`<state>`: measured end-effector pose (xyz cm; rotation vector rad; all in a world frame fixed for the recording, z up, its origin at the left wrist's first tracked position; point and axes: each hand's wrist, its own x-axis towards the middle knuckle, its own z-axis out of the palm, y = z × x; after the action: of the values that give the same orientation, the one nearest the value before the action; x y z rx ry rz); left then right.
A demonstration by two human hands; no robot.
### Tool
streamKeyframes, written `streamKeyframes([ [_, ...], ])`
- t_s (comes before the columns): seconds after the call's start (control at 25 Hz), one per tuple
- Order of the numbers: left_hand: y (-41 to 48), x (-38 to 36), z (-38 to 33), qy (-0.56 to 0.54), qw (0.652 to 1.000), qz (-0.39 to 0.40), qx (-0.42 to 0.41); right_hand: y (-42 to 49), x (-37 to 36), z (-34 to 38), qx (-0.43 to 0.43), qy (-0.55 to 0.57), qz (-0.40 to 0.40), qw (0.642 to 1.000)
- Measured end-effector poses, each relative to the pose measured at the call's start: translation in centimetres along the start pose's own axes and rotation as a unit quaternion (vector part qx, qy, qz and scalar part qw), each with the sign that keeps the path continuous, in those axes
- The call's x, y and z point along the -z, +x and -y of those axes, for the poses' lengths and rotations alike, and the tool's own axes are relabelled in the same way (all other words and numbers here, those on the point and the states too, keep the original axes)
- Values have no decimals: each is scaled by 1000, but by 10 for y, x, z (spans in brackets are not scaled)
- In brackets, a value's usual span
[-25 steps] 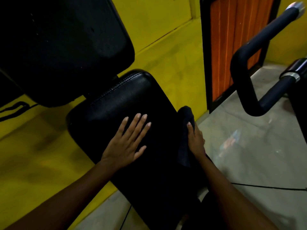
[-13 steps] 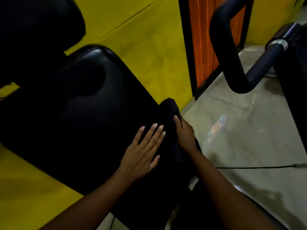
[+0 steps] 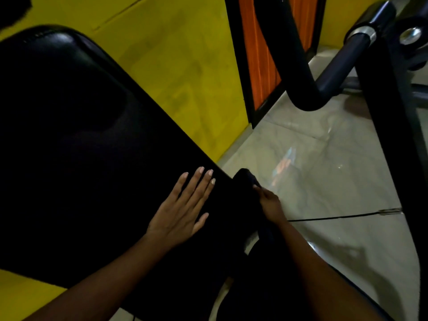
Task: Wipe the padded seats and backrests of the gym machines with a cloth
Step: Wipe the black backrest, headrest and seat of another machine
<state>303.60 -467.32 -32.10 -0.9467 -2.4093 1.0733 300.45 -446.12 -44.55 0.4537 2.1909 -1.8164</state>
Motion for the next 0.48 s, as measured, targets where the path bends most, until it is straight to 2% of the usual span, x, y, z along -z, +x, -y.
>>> streamKeyframes([
  [0.16,3,-7,-21,-35,999,-3,-10,-4,-11,42,121,24,46,991],
  [0.2,4,-9,-23,-35,999,-5,-10,-4,-12,40,122,25,46,991],
  [0.48,4,-17,-28,-23,1000,-21,-4,20,0,-34,-41,44,31,998],
])
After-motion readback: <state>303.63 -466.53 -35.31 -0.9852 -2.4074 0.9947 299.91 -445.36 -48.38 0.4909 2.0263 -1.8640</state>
